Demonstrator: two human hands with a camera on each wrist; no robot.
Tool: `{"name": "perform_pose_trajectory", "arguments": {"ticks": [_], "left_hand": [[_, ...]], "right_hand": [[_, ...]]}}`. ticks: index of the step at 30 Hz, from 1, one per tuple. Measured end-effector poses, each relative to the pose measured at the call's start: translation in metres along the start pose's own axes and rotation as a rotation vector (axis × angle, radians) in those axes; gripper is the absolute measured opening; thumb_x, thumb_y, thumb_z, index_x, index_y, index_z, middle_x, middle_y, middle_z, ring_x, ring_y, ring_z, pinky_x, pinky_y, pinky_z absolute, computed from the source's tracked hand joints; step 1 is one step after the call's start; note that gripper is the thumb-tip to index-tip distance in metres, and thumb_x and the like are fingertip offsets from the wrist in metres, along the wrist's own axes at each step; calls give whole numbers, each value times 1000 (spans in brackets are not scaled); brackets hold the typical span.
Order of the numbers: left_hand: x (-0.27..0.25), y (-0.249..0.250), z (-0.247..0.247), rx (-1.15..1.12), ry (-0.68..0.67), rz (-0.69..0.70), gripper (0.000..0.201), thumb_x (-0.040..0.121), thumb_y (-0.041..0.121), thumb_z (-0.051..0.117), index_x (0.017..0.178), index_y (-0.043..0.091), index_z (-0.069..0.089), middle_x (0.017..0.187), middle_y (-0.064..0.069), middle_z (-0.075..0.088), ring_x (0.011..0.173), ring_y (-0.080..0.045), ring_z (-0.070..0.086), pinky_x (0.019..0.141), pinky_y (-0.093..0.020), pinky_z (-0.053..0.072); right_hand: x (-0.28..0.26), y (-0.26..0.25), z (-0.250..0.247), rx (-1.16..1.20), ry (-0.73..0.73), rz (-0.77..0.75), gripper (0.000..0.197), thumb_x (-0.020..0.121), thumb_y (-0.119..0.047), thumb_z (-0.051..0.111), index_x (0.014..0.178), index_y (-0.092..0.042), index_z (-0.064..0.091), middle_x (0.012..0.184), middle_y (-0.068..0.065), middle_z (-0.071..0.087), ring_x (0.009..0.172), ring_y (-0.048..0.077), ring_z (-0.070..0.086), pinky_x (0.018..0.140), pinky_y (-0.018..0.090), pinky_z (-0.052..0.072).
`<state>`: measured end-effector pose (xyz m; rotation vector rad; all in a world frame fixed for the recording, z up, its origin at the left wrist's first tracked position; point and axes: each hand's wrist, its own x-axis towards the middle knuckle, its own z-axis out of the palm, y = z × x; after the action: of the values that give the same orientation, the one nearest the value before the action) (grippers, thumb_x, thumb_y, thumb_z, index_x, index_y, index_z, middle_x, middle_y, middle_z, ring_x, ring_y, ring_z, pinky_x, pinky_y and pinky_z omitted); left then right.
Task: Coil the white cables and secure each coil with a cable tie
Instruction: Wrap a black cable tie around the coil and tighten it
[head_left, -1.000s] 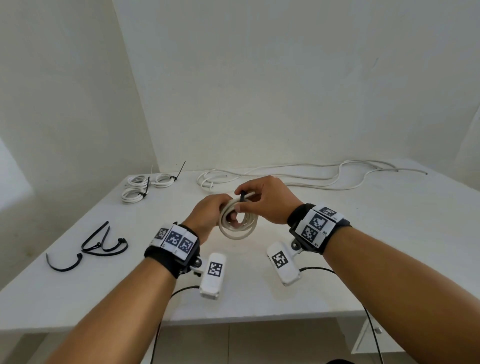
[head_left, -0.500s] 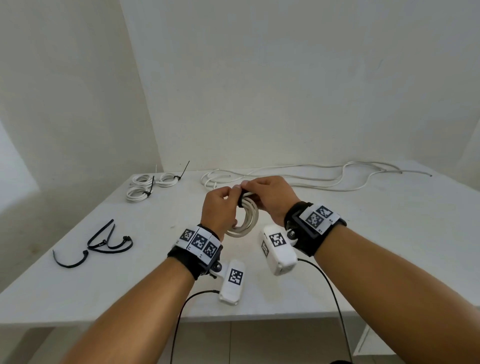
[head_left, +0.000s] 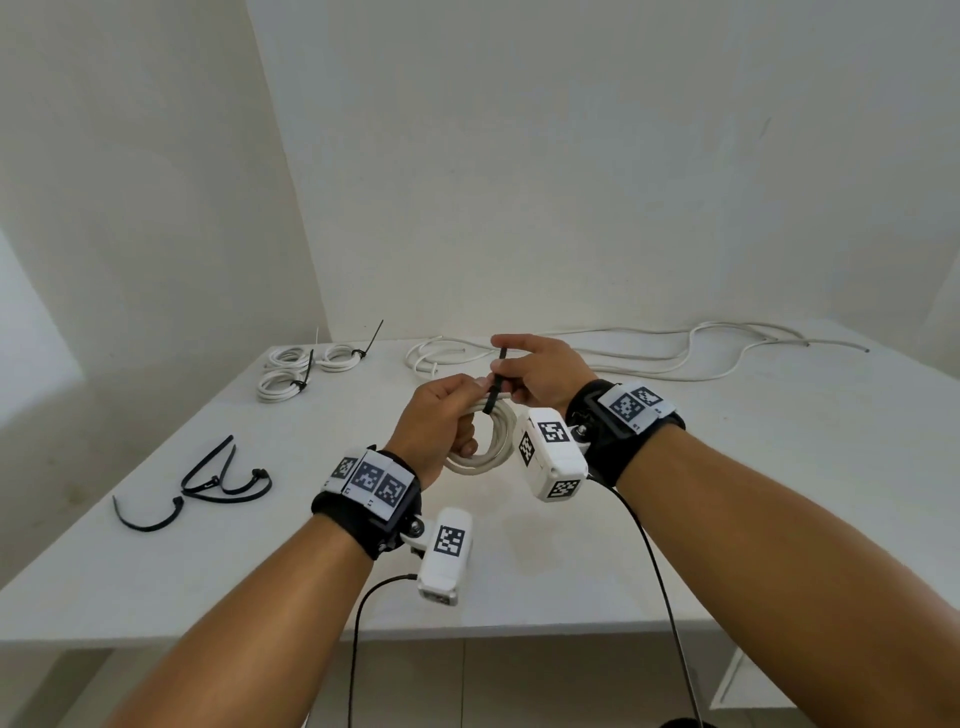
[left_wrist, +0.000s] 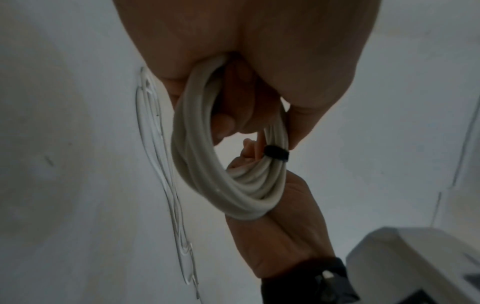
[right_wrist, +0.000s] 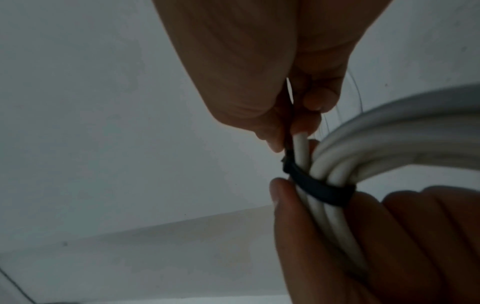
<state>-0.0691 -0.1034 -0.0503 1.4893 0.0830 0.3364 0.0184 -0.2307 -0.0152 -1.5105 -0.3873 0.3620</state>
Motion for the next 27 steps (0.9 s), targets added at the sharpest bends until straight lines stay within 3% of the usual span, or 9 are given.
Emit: {"name": "perform_pose_trajectory", "arguments": {"ticks": [4,8,10,13,19,23,25,27], "left_hand": [[-4,-1,-10,44,-27,36,22,99,18,56,80,6,56,54,0,25,42,-13,23,44,-24,30],[-8,-3,-20,24,-78,13,10,96,15,61,91,6,61,49,6,31,41,-11,26,43,-23,33],[-8,-3,-27,-21,-103,-5,18,89,16,67,102,5,62,52,6,39,42,-10,28,43,-23,34],[-7,-4,-36,-35,-107,19,17,81,19,71,92,8,64,61,-3,41,44,-13,28,45,-24,35],[-13,-6,-52,-30,-81,54,12,83,18,66,82,11,57,49,6,42,41,-11,29,45,-24,33],[-11,-6,-72,15,-7,62,7,88,13,67,85,8,63,51,3,42,41,-11,31,44,-24,35],[-4,-5,-91,61,74,46,8,91,11,66,95,4,67,55,1,46,42,-12,33,46,-25,37],[6,-5,-111,143,172,9,10,94,14,62,98,7,66,54,4,44,44,-11,35,50,-27,39]], "right_hand": [[2,1,6,-24,-32,6,39,92,2,63,129,-9,59,62,5,67,45,9,52,46,17,43],[7,4,19,-13,-12,-17,34,93,0,62,126,-9,63,74,12,69,50,11,53,49,18,45],[9,3,24,-7,-14,-28,34,93,0,62,126,-9,63,77,14,69,51,11,54,50,18,46],[10,-1,32,-29,-51,-17,37,92,0,64,127,-12,63,73,11,69,49,10,52,48,17,45],[19,2,55,3,-73,46,38,92,-1,65,129,-11,62,71,11,67,51,13,50,45,18,45],[33,17,70,-32,-145,114,29,96,-13,63,119,4,60,92,22,71,69,24,62,66,36,56],[41,28,72,-9,-190,231,27,98,-23,60,109,2,64,90,16,71,68,23,66,64,35,57],[50,40,70,-189,-210,298,26,97,-32,61,100,-6,66,90,8,69,77,22,65,74,35,56]]}}
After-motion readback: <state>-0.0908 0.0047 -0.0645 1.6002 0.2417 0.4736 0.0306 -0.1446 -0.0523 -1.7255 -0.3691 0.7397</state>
